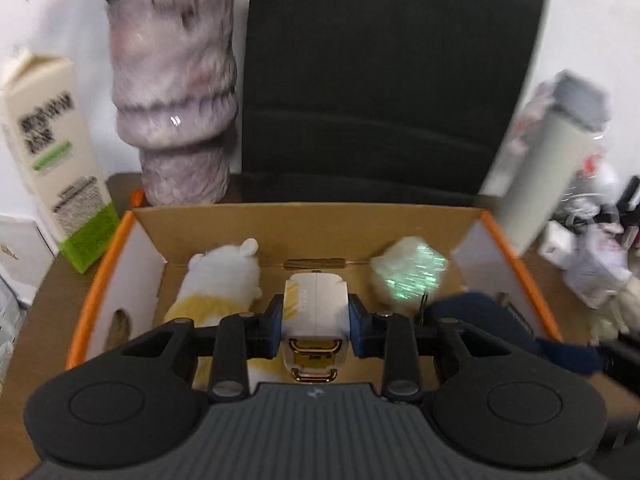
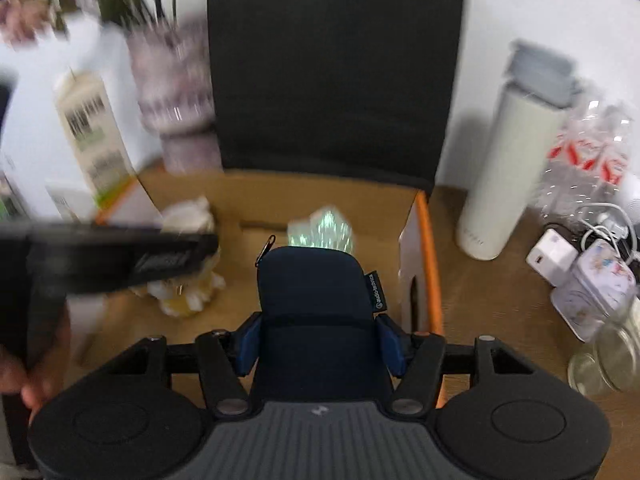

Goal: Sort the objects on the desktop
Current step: 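Carry the cube and navy case into the cardboard box and release both, then withdraw both tools from the box back toward the table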

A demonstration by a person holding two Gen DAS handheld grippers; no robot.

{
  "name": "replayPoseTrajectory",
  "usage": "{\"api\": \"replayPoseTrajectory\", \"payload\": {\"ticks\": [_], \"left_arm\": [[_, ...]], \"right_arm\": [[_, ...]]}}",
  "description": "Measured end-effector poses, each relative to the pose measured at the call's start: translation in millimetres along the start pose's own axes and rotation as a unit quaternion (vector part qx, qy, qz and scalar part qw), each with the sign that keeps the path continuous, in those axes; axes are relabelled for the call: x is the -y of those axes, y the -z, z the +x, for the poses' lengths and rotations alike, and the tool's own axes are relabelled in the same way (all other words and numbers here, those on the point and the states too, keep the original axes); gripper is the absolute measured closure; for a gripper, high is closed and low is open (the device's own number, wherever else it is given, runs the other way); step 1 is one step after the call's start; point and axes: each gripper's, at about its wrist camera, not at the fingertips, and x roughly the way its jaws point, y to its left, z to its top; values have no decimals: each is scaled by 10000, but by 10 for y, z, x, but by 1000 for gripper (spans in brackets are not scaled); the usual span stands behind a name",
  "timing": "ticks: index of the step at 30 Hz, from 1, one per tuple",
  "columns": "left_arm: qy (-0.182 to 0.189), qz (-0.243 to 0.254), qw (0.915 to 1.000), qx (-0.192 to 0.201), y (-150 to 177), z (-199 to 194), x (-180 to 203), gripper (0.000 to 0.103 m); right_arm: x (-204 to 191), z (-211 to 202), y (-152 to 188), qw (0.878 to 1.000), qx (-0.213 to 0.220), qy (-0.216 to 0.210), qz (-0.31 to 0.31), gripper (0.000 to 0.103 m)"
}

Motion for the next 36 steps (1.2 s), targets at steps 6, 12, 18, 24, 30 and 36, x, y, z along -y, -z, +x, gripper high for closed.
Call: {"api": "replayPoseTrajectory", "payload": {"ticks": [6, 12, 18, 24, 30, 36], "left_arm": [[-105, 116, 9998, -146, -48, 349, 51, 71], [-95, 234, 9994, -251, -70, 397, 105, 44], [-41, 220, 9996, -162, -102, -33, 11, 23], [-49, -195, 9998, -15, -17, -833, -216, 0], [18, -164, 9987, 490, 663, -1679, -329, 0], [161, -186, 9954, 923, 1596, -2342, -337, 0]], "right_arm": [[-98, 525, 86, 9988, -406, 233, -103, 44], [-137, 540, 156, 9988, -401, 218, -198, 41], [-43, 131, 79, 9998, -51, 150, -88, 34], [148, -629, 81, 9977, 563, -26, 366, 22], [92, -1330, 644, 9932, 1147, -109, 180, 18], [-45, -1795, 1516, 9868, 1603, -239, 55, 16]]}}
